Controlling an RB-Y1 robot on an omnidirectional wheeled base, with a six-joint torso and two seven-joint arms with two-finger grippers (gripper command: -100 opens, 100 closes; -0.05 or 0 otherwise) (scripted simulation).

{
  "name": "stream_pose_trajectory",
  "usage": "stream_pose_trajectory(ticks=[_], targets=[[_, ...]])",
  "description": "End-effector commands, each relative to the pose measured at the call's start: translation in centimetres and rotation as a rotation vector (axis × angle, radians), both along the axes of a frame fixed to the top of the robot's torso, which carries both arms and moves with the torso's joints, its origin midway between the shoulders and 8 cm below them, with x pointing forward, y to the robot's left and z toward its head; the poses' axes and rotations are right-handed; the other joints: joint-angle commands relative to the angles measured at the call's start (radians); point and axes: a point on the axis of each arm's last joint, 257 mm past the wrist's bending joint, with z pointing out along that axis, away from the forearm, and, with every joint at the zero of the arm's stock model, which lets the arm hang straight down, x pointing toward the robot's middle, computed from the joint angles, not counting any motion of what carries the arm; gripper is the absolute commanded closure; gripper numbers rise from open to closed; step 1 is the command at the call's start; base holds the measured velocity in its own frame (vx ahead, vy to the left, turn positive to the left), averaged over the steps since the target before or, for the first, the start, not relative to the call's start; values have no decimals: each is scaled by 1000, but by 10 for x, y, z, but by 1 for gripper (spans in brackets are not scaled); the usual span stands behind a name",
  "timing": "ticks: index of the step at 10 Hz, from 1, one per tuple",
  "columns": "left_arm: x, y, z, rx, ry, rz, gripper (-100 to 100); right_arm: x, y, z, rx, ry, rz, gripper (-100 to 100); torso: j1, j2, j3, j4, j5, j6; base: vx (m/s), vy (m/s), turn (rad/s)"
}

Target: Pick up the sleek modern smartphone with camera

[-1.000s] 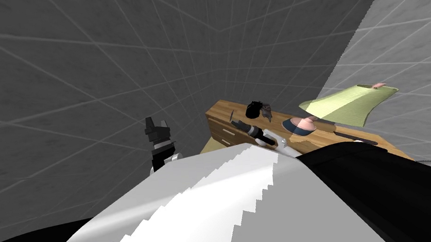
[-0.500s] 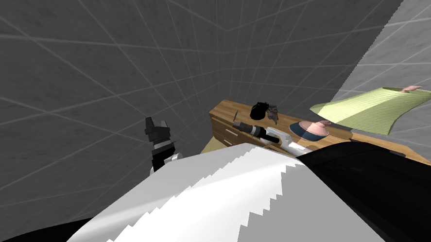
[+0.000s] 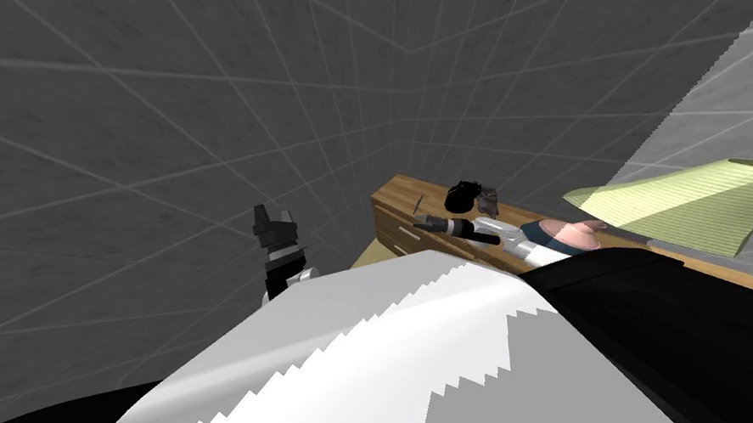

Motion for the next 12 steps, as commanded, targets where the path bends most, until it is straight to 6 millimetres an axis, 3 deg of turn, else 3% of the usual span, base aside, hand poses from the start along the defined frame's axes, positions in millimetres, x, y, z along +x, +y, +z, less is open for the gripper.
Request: stream_pose_trajectory(ticks=[1, 4, 7, 10, 11, 12], targets=[[0, 0, 0, 0, 0, 0, 0, -5, -17, -13, -79, 23, 15, -100, 0, 0, 0, 0, 0, 0, 14, 23, 164], [0, 0, 0, 0, 0, 0, 0, -8, -45, -21, -194, 49, 42, -100, 0, 0, 0, 0, 0, 0, 13, 13, 102], [0, 0, 0, 0, 0, 0, 0, -13, -88, -32, -340, 89, 61, -100, 0, 0, 0, 0, 0, 0, 18, 13, 121], [0, 0, 0, 0, 0, 0, 0, -14, -122, -29, -459, 113, 81, -100, 1, -1, 0, 0, 0, 0, 21, 14, 93], [0, 0, 0, 0, 0, 0, 0, -15, -142, -30, -516, 131, 81, -100, 1, 0, 0, 0, 0, 0, 17, 13, 129], [0, 0, 0, 0, 0, 0, 0, -15, -147, -27, -541, 133, 88, -100, 1, 0, 0, 0, 0, 0, 15, 8, 65]])
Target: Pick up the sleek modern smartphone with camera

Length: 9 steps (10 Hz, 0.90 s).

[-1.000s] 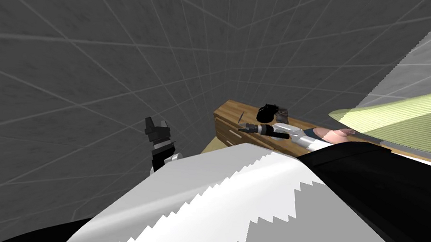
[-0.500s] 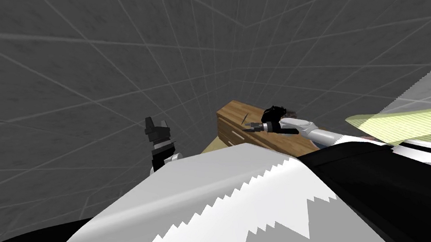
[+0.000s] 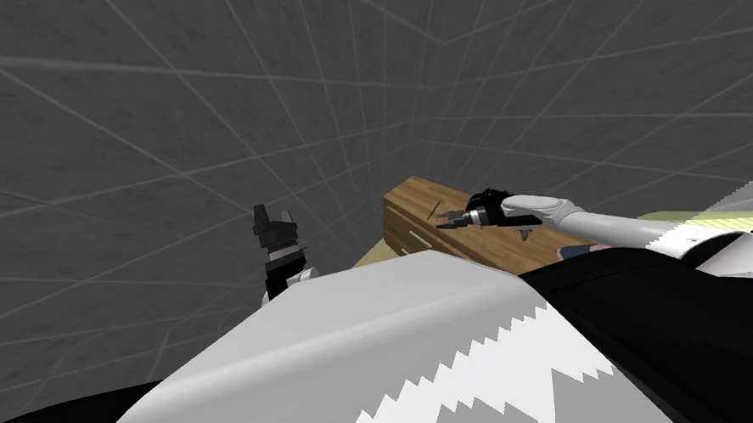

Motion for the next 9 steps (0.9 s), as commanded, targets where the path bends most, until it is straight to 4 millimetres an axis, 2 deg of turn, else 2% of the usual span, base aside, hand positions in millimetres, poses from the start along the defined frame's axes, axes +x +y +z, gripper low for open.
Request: stream_pose_trajectory(ticks=[1, 2, 3, 4, 5, 6, 8, 9], targets=[[0, 0, 0, 0, 0, 0, 0, -1, -24, 2, -75, 16, 1, -100, 0, 0, 0, 0, 0, 0, 19, 18, 107], [0, 0, 0, 0, 0, 0, 0, 0, -30, 6, -99, 19, 9, -100, 1, 0, 0, 0, 0, -1, 15, 14, 56], [0, 0, 0, 0, 0, 0, 0, -1, -49, 8, -152, 31, 5, -100, 0, 0, 0, 0, 0, 0, 18, 19, 101], [0, 0, 0, 0, 0, 0, 0, 0, -54, 13, -177, 33, 13, -100, 1, 0, 0, 0, 0, 0, 16, 15, 58], [0, 0, 0, 0, 0, 0, 0, 0, -73, 18, -230, 44, 9, -100, 1, 0, 0, 0, 0, 0, 17, 24, 87], [0, 0, 0, 0, 0, 0, 0, 0, -76, 21, -247, 46, 14, -100, 1, 0, 0, 0, 0, 0, 13, 19, 48], [0, 0, 0, 0, 0, 0, 0, 1, -112, 37, -356, 66, 11, -100, 2, 0, 0, 0, 0, 0, 13, 40, 118], [0, 0, 0, 0, 0, 0, 0, 2, -114, 40, -369, 67, 15, -100, 3, 0, 0, 0, 1, 0, 16, 39, 41]])
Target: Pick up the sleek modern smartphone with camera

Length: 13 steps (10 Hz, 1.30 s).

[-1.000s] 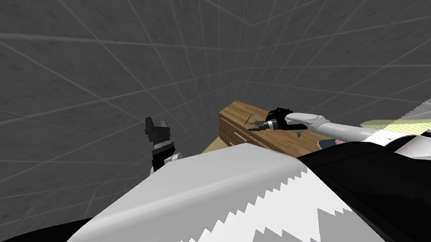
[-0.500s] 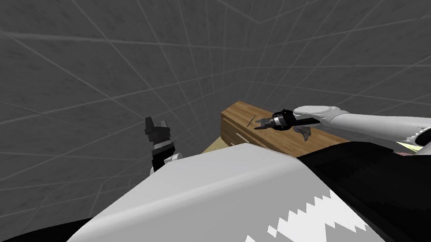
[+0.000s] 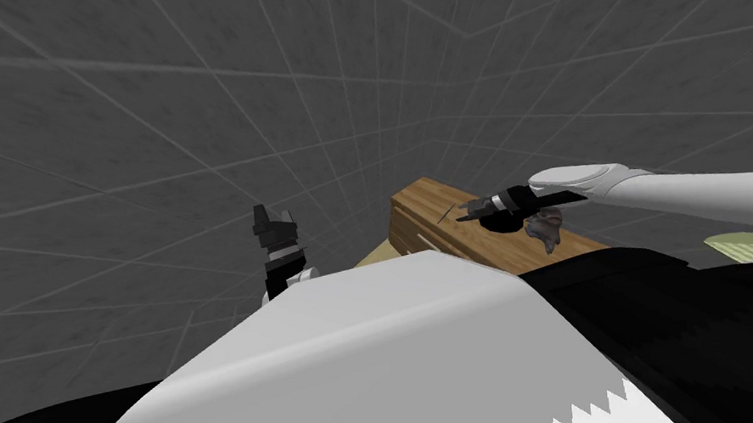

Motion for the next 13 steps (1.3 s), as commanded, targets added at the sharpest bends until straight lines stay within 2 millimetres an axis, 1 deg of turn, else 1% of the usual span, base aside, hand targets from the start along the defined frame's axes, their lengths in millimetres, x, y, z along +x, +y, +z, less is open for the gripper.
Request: stream_pose_trajectory(ticks=[1, 3, 4, 6, 7, 8, 9, 10, 12, 13], targets=[[0, 0, 0, 0, 0, 0, 0, 1, -20, 11, -67, 10, 0, -100, 0, 0, 0, 0, 0, 0, 17, 39, 74], [0, 0, 0, 0, 0, 0, 0, 2, -43, 27, -148, 23, -1, -100, 1, 0, 0, 0, 0, 0, 9, 69, 101], [0, 0, 0, 0, 0, 0, 0, 2, -43, 28, -150, 23, 0, -100, 2, 0, 0, 0, 1, 0, 4, 62, 23], [0, 0, 0, 0, 0, 0, 0, 2, -61, 42, -216, 39, 2, -100, 2, 1, 1, 0, 0, 0, -9, 97, 75], [0, 0, 0, 0, 0, 0, 0, 0, -61, 43, -223, 48, 6, -100, 5, 2, 1, 0, 1, 0, -24, 192, 105], [0, 0, 0, 0, 0, 0, 0, 2, -59, 40, -216, 40, 6, -100, 9, 3, 1, 1, 2, 0, -8, 96, 6], [0, 0, 0, 0, 0, 0, 0, 2, -59, 40, -216, 42, 5, 0, 5, 3, 2, 1, 1, 0, -2, 12, -16], [0, -1, 0, -1, 0, -2, 0, -5, -63, 27, -213, 43, -6, -100, 1, 2, 1, 1, 0, -1, 23, 9, 80], [0, -1, 0, -1, 0, -2, 0, -6, -64, 25, -212, 44, -8, -100, 1, -1, -1, 0, 0, -1, 25, 4, 34], [0, -1, -1, -1, 2, -2, 0, -12, -67, 14, -210, 46, -16, -100, 1, -2, -1, 0, -1, 0, 21, 0, 53]])
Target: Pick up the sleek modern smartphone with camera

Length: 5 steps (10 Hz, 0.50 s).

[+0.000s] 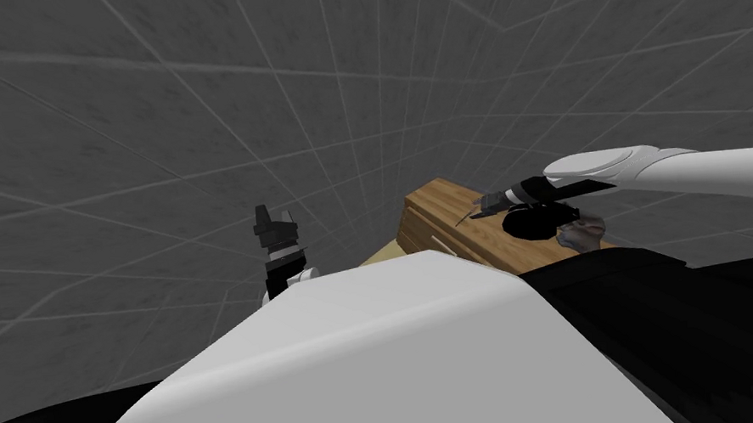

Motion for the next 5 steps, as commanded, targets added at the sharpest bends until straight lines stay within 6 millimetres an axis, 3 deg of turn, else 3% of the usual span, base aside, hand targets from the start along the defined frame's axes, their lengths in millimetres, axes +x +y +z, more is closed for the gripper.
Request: stream_pose_trajectory(ticks=[1, 2, 5], targets=[[0, 0, 0, 0, 0, 0, 0, 0, 0, 0, 0, 0, 0, -100, 0, 0, 0, 0, 0, 0, 11, -1, 15], [0, 0, 0, 0, 0, 0, 0, 0, 0, -1, 0, 0, -1, 100, 0, 0, 0, 0, 0, 0, 0, 0, 0], [0, 0, 0, 0, 0, 0, 0, -1, 0, -1, 1, 1, 0, 100, 0, 0, 0, 0, 0, 1, 0, 0, 0]])
